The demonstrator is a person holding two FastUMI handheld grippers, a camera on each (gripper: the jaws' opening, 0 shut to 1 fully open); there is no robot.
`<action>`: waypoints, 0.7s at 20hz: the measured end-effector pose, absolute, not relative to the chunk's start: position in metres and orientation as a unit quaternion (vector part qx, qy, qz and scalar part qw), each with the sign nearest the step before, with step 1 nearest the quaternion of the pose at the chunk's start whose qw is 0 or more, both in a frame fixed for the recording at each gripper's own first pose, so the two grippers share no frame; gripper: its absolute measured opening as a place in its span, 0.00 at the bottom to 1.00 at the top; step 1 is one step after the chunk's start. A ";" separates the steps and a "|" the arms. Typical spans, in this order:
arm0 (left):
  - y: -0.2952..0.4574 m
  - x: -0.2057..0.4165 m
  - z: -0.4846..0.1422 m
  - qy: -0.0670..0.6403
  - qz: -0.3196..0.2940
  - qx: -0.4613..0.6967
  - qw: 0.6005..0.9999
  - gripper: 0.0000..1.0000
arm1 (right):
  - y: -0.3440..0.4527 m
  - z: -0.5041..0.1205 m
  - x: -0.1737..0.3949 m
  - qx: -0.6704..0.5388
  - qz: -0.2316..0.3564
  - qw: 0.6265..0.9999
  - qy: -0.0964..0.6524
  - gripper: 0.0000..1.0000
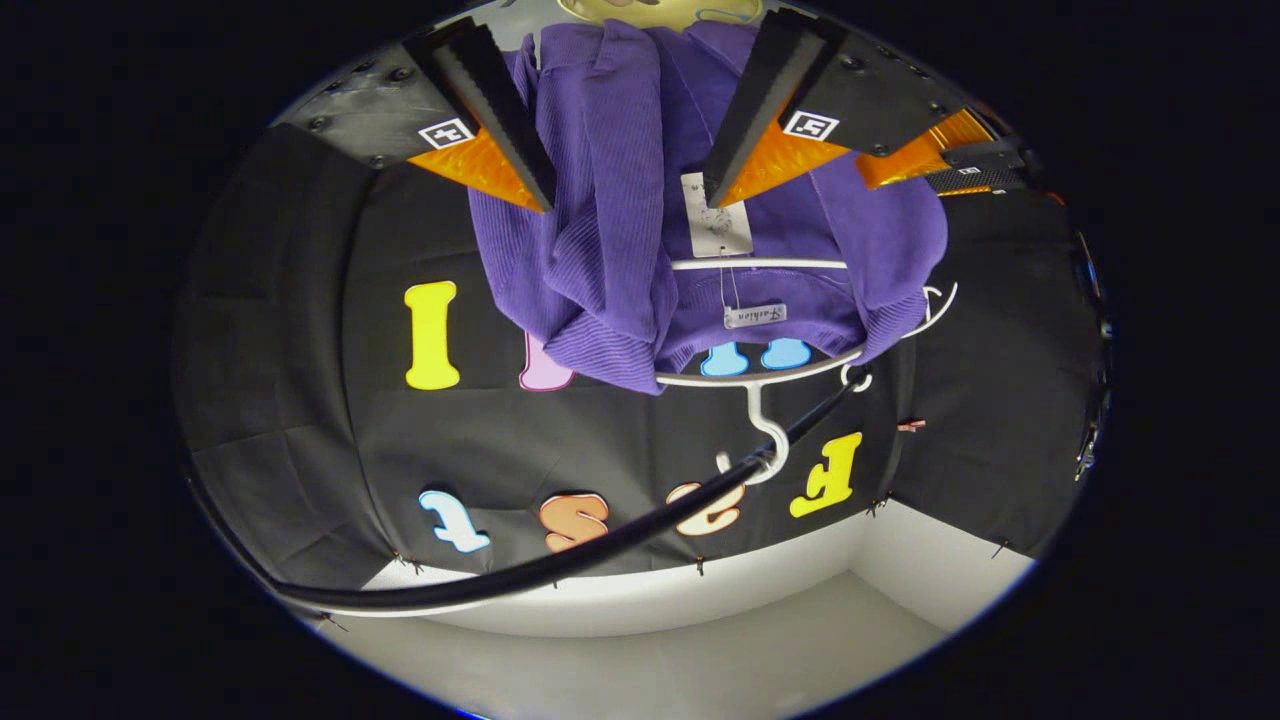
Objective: Grasp the clothes on the hanger with both hands and then place them into the laundry hamper below.
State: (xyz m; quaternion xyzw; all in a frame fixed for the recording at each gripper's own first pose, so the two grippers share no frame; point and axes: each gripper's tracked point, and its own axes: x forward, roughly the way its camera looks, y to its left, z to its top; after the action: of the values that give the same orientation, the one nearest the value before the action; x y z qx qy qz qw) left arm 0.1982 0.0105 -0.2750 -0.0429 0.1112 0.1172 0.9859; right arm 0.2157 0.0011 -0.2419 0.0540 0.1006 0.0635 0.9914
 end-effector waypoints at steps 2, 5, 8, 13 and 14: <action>0.014 0.211 -0.289 0.127 0.135 -0.045 0.982 0.96 | -0.002 -0.256 0.232 0.046 0.066 0.991 0.107 0.96; 0.014 0.231 -0.299 0.129 0.154 -0.043 0.979 0.96 | -0.001 -0.275 0.253 0.063 0.074 0.988 0.122 0.95; 0.014 0.247 -0.306 0.133 0.166 -0.042 0.976 0.96 | 0.004 -0.299 0.268 0.089 0.088 0.981 0.149 0.96; 0.025 0.269 -0.312 0.132 0.199 -0.056 0.969 0.94 | 0.008 -0.310 0.288 0.123 0.093 0.976 0.151 0.96; 0.028 0.273 -0.312 0.131 0.208 -0.066 0.967 0.94 | 0.013 -0.313 0.295 0.127 0.092 0.976 0.151 0.95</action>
State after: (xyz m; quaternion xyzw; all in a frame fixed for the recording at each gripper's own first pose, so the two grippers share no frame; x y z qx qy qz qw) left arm 0.2729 0.0282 -0.3124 -0.0655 0.1309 0.2078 0.9672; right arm 0.2945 0.0126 -0.3130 0.1273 0.1507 0.0919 0.9760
